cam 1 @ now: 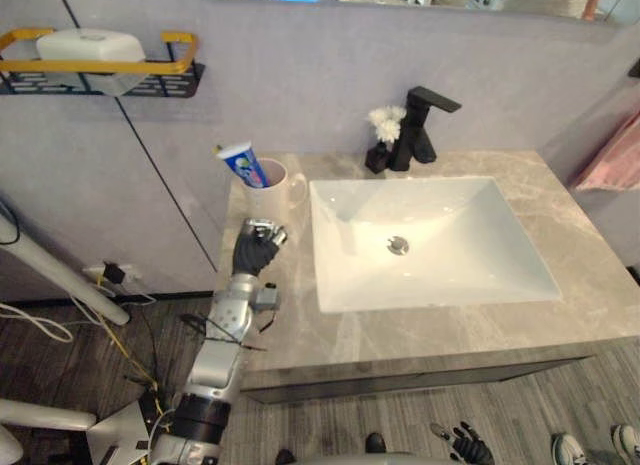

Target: Organize washtable

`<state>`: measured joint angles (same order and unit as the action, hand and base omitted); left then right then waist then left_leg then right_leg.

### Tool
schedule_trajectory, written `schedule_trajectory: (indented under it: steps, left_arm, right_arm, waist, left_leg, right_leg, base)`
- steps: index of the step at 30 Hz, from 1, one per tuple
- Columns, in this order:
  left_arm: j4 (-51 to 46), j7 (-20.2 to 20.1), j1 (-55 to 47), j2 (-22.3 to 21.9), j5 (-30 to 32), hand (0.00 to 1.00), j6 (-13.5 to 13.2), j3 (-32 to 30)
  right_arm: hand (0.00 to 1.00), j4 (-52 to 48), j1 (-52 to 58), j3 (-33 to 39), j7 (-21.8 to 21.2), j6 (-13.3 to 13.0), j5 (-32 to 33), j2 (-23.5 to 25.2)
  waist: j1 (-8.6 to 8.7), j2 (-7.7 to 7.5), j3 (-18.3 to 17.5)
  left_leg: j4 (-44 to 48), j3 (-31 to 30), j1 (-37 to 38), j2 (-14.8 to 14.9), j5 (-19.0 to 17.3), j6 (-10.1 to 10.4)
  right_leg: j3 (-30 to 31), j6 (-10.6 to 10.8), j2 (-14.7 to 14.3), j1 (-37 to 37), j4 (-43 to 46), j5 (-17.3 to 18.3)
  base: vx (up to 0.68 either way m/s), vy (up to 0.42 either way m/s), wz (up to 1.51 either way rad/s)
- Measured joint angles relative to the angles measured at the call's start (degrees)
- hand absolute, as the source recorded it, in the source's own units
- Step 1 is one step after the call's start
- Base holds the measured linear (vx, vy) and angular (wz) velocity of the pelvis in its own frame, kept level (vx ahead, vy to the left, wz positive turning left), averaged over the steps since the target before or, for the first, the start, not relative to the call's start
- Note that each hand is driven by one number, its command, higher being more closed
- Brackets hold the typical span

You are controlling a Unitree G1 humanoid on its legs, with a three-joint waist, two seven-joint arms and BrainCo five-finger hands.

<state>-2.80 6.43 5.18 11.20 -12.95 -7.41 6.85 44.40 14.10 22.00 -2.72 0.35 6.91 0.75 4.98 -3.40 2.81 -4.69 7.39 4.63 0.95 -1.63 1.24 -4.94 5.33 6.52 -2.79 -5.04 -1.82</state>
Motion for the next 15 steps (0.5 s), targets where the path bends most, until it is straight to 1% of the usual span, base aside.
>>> schedule_trajectory:
  steps: [1, 3, 5, 6, 8, 10, 11, 13, 15]
  left_arm:
    - [-0.76, -0.19, -0.34, -0.28, -0.07, 1.0, -0.12, 0.01]
    - [-3.68, -0.27, -0.5, -1.53, -0.82, 1.0, -0.53, -0.07]
    - [-6.48, -0.25, -1.18, -2.13, -1.82, 1.0, -1.19, -0.31]
    - [-8.62, -0.26, -2.37, -2.14, -2.5, 1.0, -2.06, -0.64]
    - [-10.9, -0.25, -4.01, -2.35, -2.87, 1.0, -2.83, -1.76]
    - [-11.34, -0.21, -4.86, -3.23, -3.29, 1.0, -3.2, -4.44]
    - [-11.34, -0.21, -5.34, -3.2, -3.49, 1.0, -3.24, -5.5]
    - [-11.09, 0.06, -8.18, -3.1, -4.95, 1.0, -3.31, -10.45]
    - [-9.61, 0.09, -9.47, -2.62, -5.19, 1.0, -3.64, -13.12]
  right_arm:
    - [0.0, 0.31, -0.18, 0.0, -0.01, -0.08, 0.13, -0.04]
    - [0.0, 2.77, -0.66, 0.0, -0.02, -0.04, 0.46, -0.37]
    - [0.0, 4.43, -0.66, -0.02, -0.03, 0.03, 0.51, -0.37]
    - [0.0, 4.85, -0.64, -0.04, -0.07, 0.05, 0.58, -0.38]
    - [0.0, 4.89, -0.66, -0.07, -0.07, 0.05, 1.23, -0.43]
    - [0.0, 5.84, -0.96, -0.08, -0.08, 0.02, 1.53, -0.73]
    - [0.0, 6.36, -1.27, -0.08, -0.08, 0.05, 1.53, -0.81]
    - [0.0, 6.56, -1.42, -0.09, -0.08, 0.04, 1.55, -0.85]
    - [0.0, 6.56, -1.38, -0.12, -0.07, 0.05, 1.56, -0.86]
  waist:
    - [-0.11, 0.0, 0.0]
    - [-0.91, 0.04, 0.04]
    - [-1.05, 0.15, 0.08]
    - [-1.26, 0.23, 0.12]
    - [-1.77, 0.45, 0.01]
    - [-2.71, 0.49, -0.09]
    - [-2.69, 0.49, -0.11]
    - [-2.75, 0.61, -0.18]
    - [-2.85, 0.63, -0.21]
  left_leg:
    - [0.15, -0.19, -0.04, -0.02, -0.01, 0.0]
    - [0.69, -1.33, -0.43, -0.13, -0.04, -0.03]
    - [0.73, -2.73, -0.38, -0.24, -0.03, -0.03]
    - [0.72, -2.96, -0.43, -0.23, -0.03, -0.01]
    - [0.72, -3.43, -0.24, -0.24, -0.02, -0.01]
    - [0.73, -4.03, -0.03, -0.21, 0.13, 0.1]
    - [0.72, -4.27, -0.03, -0.2, 0.21, 0.13]
    - [0.68, -4.61, 0.18, -0.14, 0.32, 0.15]
    - [0.54, -4.72, 0.38, -0.09, 0.52, 0.02]
  right_leg:
    - [0.03, -0.02, 0.04, -0.07, 0.12, 0.04]
    - [-0.44, -0.01, 0.21, -0.06, 1.03, 0.44]
    - [-1.38, 0.07, 0.45, -0.15, 2.61, 1.58]
    - [-1.53, 0.11, 0.47, -0.16, 3.51, 2.2]
    - [-1.84, 0.09, 0.55, -0.15, 4.55, 2.92]
    - [-2.4, -0.05, 0.54, -0.41, 5.08, 3.22]
    - [-2.64, -0.08, 0.54, -0.53, 5.08, 3.25]
    - [-3.07, -0.18, 0.47, -0.9, 5.03, 3.36]
    - [-3.36, -0.31, 0.43, -1.11, 5.03, 3.45]
  base:
    - [-0.06, -0.026, 0.11]
    - [-0.08, -0.038, 0.23]
    - [-0.07, -0.04, 0.31]
    - [-0.08, -0.036, 0.19]
    - [-0.07, -0.033, 0.13]
    - [-0.03, -0.029, 0.14]
    - [-0.03, -0.03, 0.14]
    - [-0.02, -0.034, 0.1]
    - [-0.01, -0.027, 0.06]
